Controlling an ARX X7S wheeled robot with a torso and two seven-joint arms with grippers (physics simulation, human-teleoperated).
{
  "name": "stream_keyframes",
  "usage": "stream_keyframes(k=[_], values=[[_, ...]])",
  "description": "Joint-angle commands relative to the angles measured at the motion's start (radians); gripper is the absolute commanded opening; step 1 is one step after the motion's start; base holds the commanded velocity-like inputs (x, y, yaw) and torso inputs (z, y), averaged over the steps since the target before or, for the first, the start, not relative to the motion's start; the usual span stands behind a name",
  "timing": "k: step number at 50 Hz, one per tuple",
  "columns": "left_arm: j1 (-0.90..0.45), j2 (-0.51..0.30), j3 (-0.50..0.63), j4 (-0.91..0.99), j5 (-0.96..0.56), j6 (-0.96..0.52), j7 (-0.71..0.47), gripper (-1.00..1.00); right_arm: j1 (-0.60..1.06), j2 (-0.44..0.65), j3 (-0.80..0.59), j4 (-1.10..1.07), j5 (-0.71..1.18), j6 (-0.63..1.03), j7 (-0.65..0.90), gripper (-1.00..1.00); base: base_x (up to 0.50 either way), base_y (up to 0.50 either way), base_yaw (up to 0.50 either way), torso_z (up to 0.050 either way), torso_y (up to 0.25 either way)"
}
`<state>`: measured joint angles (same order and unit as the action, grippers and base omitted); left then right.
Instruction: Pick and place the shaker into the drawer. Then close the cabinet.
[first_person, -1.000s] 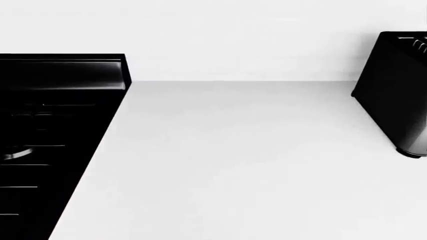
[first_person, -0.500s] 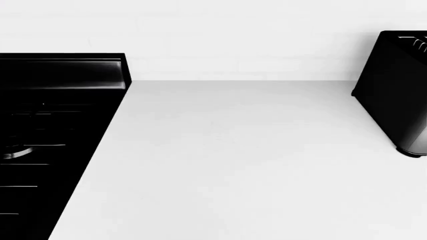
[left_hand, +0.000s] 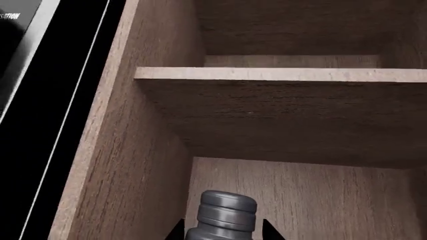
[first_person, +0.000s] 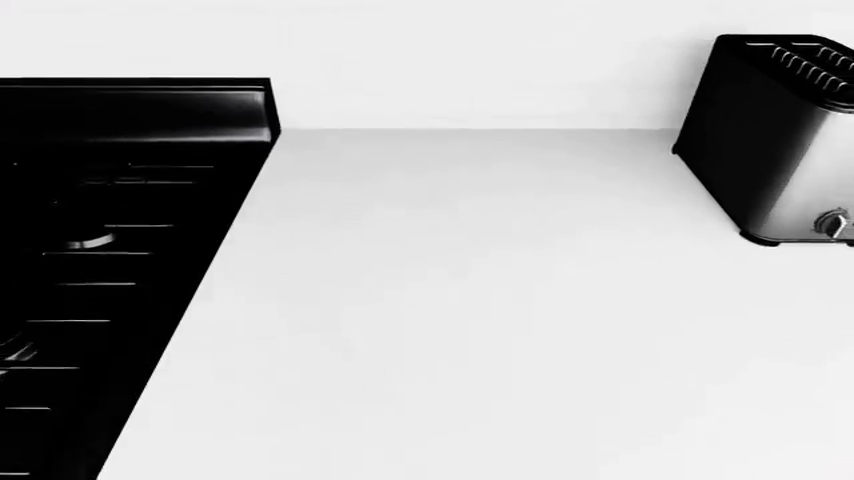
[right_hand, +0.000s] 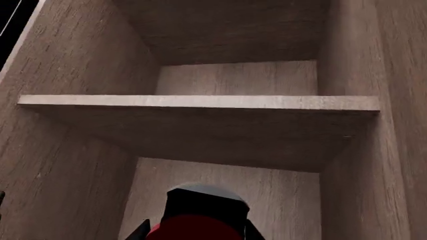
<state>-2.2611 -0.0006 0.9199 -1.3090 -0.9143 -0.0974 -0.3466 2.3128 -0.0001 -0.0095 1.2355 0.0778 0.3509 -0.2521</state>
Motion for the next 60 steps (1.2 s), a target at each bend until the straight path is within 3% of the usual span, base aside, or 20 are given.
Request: stream_keyframes(k=[1, 11, 32, 45, 51, 55, 60], values=[[0.003, 0.0, 0.005, 0.0, -0.013, 0.006, 0.001, -1.0, 0.043, 0.011, -0.01, -0.035, -0.147, -0.043, 0.017, -1.0, -0.5, 0.0, 0.0, 0.0, 0.0], [0.012, 0.0, -0.068, 0.0, 0.057, -0.005, 0.012, -1.0, 0.043, 0.009, -0.013, -0.017, -0.145, -0.039, 0.017, -1.0, -0.5, 0.0, 0.0, 0.0, 0.004], [0.049, 0.0, -0.114, 0.0, 0.103, -0.007, 0.027, -1.0, 0.043, 0.01, -0.018, 0.052, -0.136, -0.077, 0.017, -1.0, -0.49, 0.0, 0.0, 0.0, 0.003], [0.2, 0.0, -0.17, 0.0, 0.137, 0.012, 0.13, -1.0, -0.082, 0.006, -0.096, 0.069, -0.088, -0.102, 0.023, -1.0, 0.0, 0.0, 0.0, 0.0, 0.002], [0.282, 0.0, -0.132, 0.002, 0.088, 0.054, 0.168, -1.0, -0.311, 0.026, -0.104, -0.349, -0.063, 0.135, 0.037, -1.0, 0.0, 0.0, 0.0, 0.0, 0.0], [0.338, -0.004, -0.092, 0.024, 0.04, 0.076, 0.176, -1.0, -0.396, 0.033, -0.111, -0.445, -0.049, 0.176, 0.031, -1.0, 0.0, 0.0, 0.0, 0.0, 0.0], [0.465, -0.106, -0.083, 0.292, 0.016, -0.002, 0.067, -1.0, -0.527, 0.036, -0.114, -0.608, -0.024, 0.258, 0.038, -1.0, 0.0, 0.0, 0.0, 0.0, 0.0]])
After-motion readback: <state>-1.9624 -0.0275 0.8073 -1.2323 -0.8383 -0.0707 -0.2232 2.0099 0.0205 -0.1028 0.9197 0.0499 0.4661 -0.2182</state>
